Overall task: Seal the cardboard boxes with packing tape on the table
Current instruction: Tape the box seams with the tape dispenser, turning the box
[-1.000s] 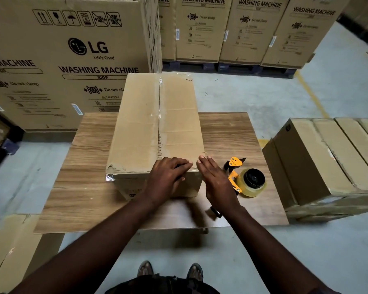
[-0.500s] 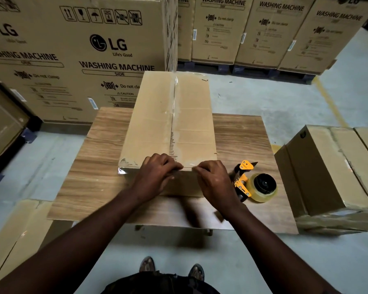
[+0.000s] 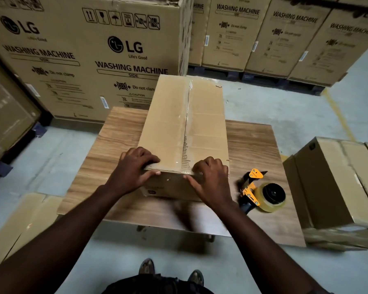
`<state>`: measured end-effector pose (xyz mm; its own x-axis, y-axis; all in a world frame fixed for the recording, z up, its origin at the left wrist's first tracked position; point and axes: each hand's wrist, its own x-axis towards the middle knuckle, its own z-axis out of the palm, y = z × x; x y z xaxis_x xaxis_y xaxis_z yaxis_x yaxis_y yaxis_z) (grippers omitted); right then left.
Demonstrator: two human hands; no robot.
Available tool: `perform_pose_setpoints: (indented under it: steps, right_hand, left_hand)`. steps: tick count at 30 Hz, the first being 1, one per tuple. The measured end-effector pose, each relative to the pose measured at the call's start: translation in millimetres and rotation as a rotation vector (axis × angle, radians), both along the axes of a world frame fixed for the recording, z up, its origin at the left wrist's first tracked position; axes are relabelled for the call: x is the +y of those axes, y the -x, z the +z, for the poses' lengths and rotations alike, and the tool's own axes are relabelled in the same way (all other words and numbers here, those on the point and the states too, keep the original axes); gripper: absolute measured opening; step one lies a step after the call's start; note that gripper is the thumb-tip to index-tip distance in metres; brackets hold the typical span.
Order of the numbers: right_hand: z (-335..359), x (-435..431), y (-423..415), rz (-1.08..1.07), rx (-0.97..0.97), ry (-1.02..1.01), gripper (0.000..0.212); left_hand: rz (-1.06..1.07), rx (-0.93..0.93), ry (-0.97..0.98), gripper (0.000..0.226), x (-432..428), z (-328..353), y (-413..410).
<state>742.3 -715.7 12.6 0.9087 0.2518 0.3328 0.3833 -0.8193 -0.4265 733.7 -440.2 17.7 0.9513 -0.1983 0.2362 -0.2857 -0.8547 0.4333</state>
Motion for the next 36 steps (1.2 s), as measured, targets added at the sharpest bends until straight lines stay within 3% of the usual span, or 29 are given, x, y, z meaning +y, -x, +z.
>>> perform_pose_setpoints:
  steps: [6,15,18,22,28,33,36]
  right_hand:
    - [-4,-3,-4,0.021,0.042,0.083,0.035]
    - [3,52,-11,0.113,0.101,0.02,0.029]
    - [0,45,-10,0.097,0.137,0.059,0.038]
    - [12,70,-10,0.101,0.148,0.006,0.033]
    - [6,89,-12,0.069,0.178,-0.092,0.03]
    - [15,117,-12,0.109,0.191,-0.067,0.035]
    - [18,141,-12,0.163,0.193,-0.052,0.039]
  left_hand:
    - [-0.057,0.024,-0.051,0.054,17,-9,5]
    - [-0.051,0.042,0.077,0.046,18,-1,4]
    - [-0.007,0.097,0.156,0.047,25,3,7]
    - [0.108,0.113,0.309,0.038,37,3,8]
    - [0.376,0.227,0.633,0.042,29,-9,23]
    - [0.619,0.121,0.761,0.027,-15,-25,40]
    - [0.688,0.155,0.859,0.028,-27,-26,46]
